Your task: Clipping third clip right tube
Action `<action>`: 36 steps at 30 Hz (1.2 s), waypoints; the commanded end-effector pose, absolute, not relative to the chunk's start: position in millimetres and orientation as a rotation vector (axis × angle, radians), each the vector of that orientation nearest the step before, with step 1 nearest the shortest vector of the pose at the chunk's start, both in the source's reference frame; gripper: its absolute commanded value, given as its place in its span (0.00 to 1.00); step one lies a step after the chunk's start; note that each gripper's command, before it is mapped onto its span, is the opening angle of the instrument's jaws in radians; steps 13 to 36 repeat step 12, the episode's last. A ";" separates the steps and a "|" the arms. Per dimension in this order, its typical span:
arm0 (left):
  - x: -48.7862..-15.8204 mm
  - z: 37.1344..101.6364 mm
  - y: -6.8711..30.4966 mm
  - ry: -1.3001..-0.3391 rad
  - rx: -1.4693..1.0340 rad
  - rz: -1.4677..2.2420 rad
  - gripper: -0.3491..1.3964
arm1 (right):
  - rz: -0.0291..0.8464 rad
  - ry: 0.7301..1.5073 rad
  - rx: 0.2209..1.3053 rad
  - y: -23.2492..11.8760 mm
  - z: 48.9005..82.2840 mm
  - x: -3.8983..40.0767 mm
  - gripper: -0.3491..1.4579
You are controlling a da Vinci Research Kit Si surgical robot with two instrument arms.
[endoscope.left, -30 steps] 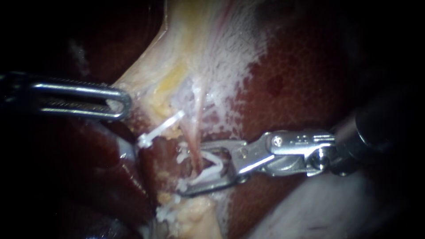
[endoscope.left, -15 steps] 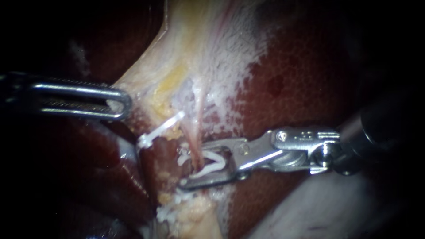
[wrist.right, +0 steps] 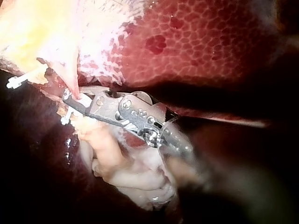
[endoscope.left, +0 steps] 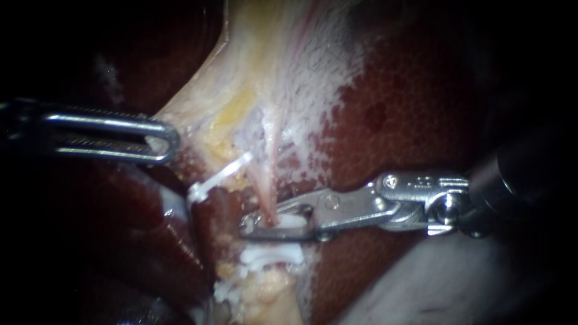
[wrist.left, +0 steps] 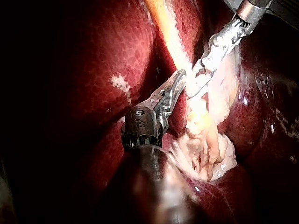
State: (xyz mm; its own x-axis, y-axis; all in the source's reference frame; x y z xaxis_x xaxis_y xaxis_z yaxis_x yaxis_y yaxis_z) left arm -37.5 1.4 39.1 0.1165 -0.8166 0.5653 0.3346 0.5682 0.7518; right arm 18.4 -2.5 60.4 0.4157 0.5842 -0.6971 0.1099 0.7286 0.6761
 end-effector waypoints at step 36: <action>-37.5 39.2 1.5 -1.170 0.506 -0.897 0.00 | 0.333 1.123 0.727 -2.6 60.3 18.4 0.10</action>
